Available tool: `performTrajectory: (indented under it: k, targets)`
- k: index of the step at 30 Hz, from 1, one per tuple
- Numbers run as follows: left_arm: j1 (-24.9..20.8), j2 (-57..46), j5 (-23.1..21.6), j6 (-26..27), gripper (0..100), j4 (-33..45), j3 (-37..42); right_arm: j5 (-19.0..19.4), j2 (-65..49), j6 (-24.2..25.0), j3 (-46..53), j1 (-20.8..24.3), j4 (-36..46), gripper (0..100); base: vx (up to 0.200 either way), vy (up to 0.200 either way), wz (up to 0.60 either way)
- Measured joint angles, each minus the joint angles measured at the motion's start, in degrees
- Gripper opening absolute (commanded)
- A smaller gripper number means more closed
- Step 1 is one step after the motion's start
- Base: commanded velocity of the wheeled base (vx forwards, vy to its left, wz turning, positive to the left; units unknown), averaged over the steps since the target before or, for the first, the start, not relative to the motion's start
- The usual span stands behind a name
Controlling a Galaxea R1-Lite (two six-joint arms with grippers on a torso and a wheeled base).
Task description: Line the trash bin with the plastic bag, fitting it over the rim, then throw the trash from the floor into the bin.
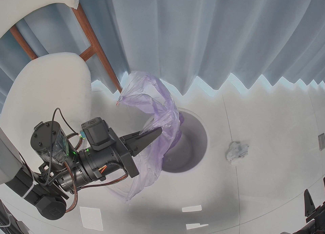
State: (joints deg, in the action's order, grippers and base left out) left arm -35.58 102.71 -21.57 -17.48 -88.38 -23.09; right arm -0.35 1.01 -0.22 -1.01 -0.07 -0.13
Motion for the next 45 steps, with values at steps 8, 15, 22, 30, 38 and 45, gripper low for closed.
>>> performTrajectory:
  k: [8, 15, 22, 30, 38, 45]
  targets:
    - [-0.02, -0.26, 0.17, 1.15, 0, 0.00, 0.41, 0.00, 0.00, 0.00, 0.00, -0.02, -0.02, 100, 0.000, 0.000, 0.00]
    - [0.04, -1.30, 3.17, 2.32, 0, 0.02, 0.44, 0.02, 0.00, 0.00, 0.00, 0.00, -0.02, 100, 0.000, 0.000, 0.00]
    - [-0.09, -4.01, 3.56, 6.97, 0, 1.38, 1.12, 0.00, 0.00, -0.02, 0.00, -0.02, -0.02, 100, 0.000, 0.000, 0.00]
    - [-4.68, -2.46, 3.28, 7.66, 0, 0.50, 5.64, 0.02, 0.00, -0.05, 0.00, 0.00, -0.02, 100, 0.000, 0.000, 0.00]
    - [-5.53, -0.23, 4.05, 7.45, 0, -0.11, 6.36, 0.35, 0.00, -0.02, 0.00, -0.04, -0.02, 100, 0.000, 0.000, 0.00]
    - [-5.89, -0.43, 3.94, 7.77, 0, -0.11, 7.19, 0.45, 0.00, 0.11, 0.00, 0.00, -0.02, 100, 0.000, 0.000, 0.00]
